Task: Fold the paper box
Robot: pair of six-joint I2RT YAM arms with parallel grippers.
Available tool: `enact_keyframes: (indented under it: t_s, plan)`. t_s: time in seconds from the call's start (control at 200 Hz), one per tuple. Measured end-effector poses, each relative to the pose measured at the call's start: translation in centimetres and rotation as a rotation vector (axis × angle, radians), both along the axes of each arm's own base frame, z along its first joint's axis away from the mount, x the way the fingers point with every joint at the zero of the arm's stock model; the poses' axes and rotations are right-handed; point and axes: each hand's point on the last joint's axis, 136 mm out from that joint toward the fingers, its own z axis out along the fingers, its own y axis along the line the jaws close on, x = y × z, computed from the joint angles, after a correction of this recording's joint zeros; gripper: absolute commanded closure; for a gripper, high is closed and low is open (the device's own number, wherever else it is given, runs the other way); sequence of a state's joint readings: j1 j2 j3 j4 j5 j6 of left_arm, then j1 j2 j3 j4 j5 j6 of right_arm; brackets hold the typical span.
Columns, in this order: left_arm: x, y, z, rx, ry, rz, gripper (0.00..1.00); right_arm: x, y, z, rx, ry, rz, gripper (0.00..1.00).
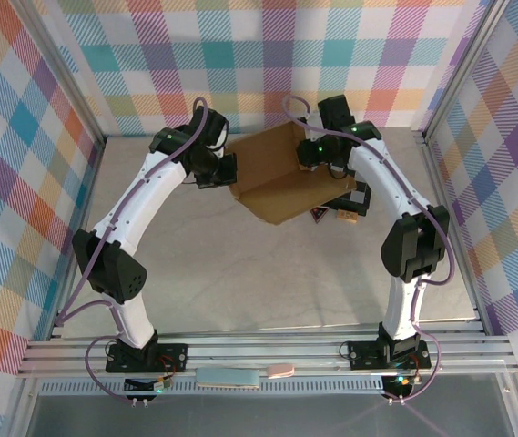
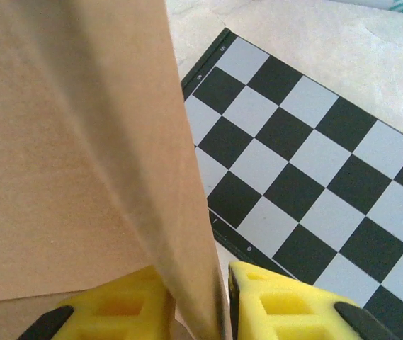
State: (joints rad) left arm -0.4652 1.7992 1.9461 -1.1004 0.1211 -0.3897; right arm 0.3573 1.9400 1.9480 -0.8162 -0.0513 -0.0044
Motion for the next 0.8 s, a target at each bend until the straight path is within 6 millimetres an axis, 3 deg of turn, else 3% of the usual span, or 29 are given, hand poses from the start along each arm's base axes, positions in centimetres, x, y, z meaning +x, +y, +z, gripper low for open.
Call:
enact_keyframes:
  t_s: [0.295,0.4,0.5,0.665,0.8]
  plan:
    - [0.1,-0.3,0.1,-0.005,-0.008,-0.005,1.0,0.9,-1.0,2.9,-0.027,-0.068,-0.052,0.62]
    - [0.1,-0.4,0.3,-0.015,-0.011,-0.009,1.0,1.2,-1.3,4.0,-0.011,-0.081,-0.067,0.77]
    - [0.5,-0.8,0.6,-0.031,-0.03,-0.014,1.0,1.7,-1.1,4.8,0.001,-0.088,-0.063,0.82]
    - [0.5,-0.9,0.9,-0.033,-0.034,-0.017,1.0,1.8,-1.0,3.9,-0.02,-0.07,-0.049,1.0]
    - [0.2,-1.0,0.6,-0.027,-0.022,-0.025,1.0,2.0,-0.8,2.7,-0.103,-0.079,-0.061,1.0]
